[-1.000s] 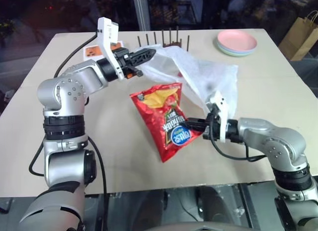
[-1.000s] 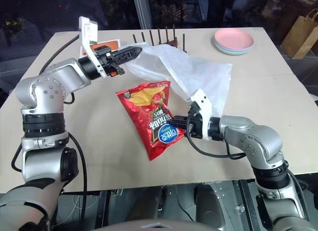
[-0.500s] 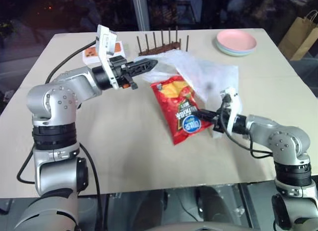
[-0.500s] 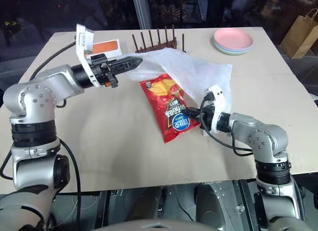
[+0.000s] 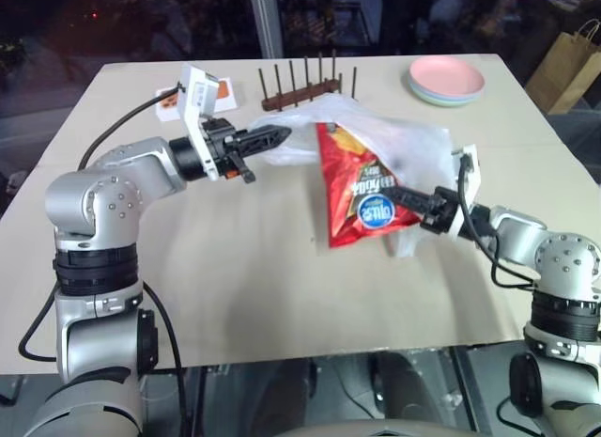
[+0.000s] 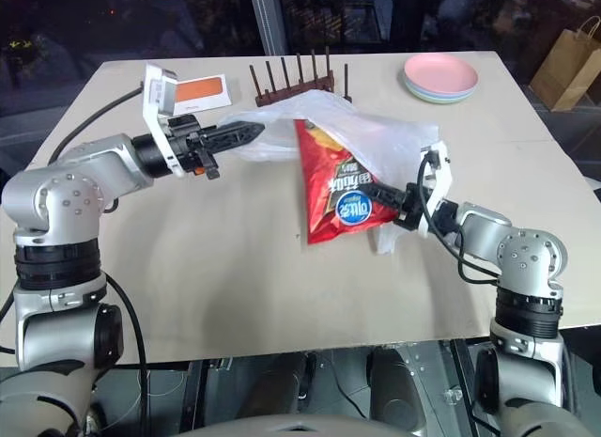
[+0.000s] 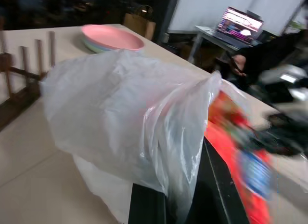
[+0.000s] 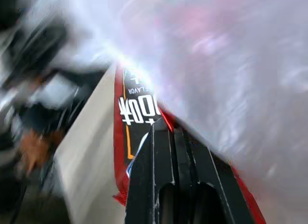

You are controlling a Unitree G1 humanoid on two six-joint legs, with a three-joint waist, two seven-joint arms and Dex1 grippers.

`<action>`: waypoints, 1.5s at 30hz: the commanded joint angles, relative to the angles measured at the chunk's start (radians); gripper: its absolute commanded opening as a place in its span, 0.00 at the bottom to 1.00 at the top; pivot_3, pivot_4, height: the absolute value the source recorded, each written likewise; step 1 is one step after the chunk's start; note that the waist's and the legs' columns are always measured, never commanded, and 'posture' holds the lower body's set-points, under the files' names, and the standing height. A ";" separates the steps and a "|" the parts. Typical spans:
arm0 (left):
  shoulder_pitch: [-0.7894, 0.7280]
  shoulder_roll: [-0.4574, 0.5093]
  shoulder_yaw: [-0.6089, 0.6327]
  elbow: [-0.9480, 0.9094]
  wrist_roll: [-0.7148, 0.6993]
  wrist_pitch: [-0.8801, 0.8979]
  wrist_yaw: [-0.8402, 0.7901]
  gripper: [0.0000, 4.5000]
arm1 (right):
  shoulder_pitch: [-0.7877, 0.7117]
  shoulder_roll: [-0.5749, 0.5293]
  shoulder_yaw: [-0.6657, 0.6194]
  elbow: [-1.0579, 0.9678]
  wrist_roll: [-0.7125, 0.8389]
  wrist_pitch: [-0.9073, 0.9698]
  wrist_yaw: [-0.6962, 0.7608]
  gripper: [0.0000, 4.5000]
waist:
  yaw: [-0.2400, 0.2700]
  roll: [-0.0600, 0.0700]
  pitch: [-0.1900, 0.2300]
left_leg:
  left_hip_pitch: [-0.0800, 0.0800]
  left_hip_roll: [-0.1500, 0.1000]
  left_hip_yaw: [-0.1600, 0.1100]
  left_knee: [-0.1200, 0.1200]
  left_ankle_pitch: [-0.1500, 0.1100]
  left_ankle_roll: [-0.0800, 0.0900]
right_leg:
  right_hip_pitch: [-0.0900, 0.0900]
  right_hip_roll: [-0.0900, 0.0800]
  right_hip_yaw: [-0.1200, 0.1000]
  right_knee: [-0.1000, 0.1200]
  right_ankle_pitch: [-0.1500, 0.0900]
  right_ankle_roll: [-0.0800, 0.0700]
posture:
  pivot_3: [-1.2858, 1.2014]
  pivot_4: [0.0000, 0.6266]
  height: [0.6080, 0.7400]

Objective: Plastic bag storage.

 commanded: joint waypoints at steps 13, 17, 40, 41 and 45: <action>0.055 -0.045 0.012 -0.205 -0.108 0.086 0.068 0.00 | -0.258 0.314 -0.202 0.180 0.159 -0.207 -0.727 0.01 | -0.003 0.000 0.000 | 0.000 0.004 0.002 -0.001 0.000 0.000 | -0.002 0.002 0.002 0.001 0.001 -0.002 | 0.52 0.24 1.00; 0.067 -0.068 -0.008 -0.249 -0.133 0.109 0.104 0.00 | -0.357 0.396 -0.204 0.292 0.085 -0.387 -0.774 0.01 | -0.006 0.001 0.000 | 0.000 0.003 0.003 -0.001 0.000 0.000 | -0.002 0.003 0.003 0.001 0.001 -0.002 | 0.52 0.24 1.00; -0.042 -0.263 0.099 -0.017 -0.181 0.055 0.350 0.00 | -0.095 -0.116 0.261 -0.371 -0.307 -0.199 -0.204 0.99 | -0.017 0.001 0.000 | -0.001 0.004 0.004 -0.002 0.000 0.000 | -0.004 0.004 0.004 0.001 0.002 -0.003 | 0.52 0.24 1.00; -0.048 -0.266 0.094 -0.009 -0.175 0.050 0.348 0.00 | -0.061 -0.166 0.261 -0.450 -0.274 -0.154 -0.176 0.99 | -0.014 0.001 0.000 | -0.001 0.004 0.003 -0.002 0.000 0.000 | -0.004 0.004 0.004 0.001 0.002 -0.003 | 0.52 0.24 1.00; -0.063 -0.269 0.072 0.008 -0.158 0.036 0.336 0.00 | 0.020 -0.239 0.256 -0.591 -0.216 -0.077 -0.156 0.99 | 0.002 0.000 0.000 | -0.002 0.003 0.003 -0.002 0.000 0.000 | -0.003 0.004 0.003 0.000 0.002 -0.003 | 0.52 0.24 1.00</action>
